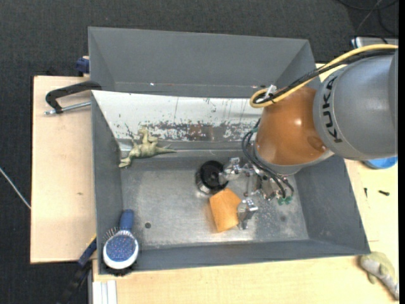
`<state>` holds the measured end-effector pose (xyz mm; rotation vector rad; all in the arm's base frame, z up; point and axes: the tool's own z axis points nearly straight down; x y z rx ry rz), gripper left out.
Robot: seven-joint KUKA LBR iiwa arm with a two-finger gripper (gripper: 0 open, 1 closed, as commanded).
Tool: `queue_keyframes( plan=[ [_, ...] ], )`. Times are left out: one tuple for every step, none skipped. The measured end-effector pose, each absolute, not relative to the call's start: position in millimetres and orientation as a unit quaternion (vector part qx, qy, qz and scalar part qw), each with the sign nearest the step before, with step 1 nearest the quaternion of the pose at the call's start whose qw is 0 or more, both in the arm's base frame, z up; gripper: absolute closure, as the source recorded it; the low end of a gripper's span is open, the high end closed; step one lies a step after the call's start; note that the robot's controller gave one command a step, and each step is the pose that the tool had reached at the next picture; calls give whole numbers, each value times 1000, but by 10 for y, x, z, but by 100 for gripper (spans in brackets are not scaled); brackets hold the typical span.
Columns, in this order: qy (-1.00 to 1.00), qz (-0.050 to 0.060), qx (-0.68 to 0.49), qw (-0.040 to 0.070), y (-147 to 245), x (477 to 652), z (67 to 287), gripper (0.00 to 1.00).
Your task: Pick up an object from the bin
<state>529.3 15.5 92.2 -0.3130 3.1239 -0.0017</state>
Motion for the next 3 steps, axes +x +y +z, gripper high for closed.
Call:
queue_keyframes(
  plan=[
    [999, 0, 29, -12, 389, 5340, 848, 0],
    [1000, 2, 29, -11, 407, 5344, 846, 100],
    [999, 1, 40, 6, 325, 5431, 2224, 100]
  ],
)
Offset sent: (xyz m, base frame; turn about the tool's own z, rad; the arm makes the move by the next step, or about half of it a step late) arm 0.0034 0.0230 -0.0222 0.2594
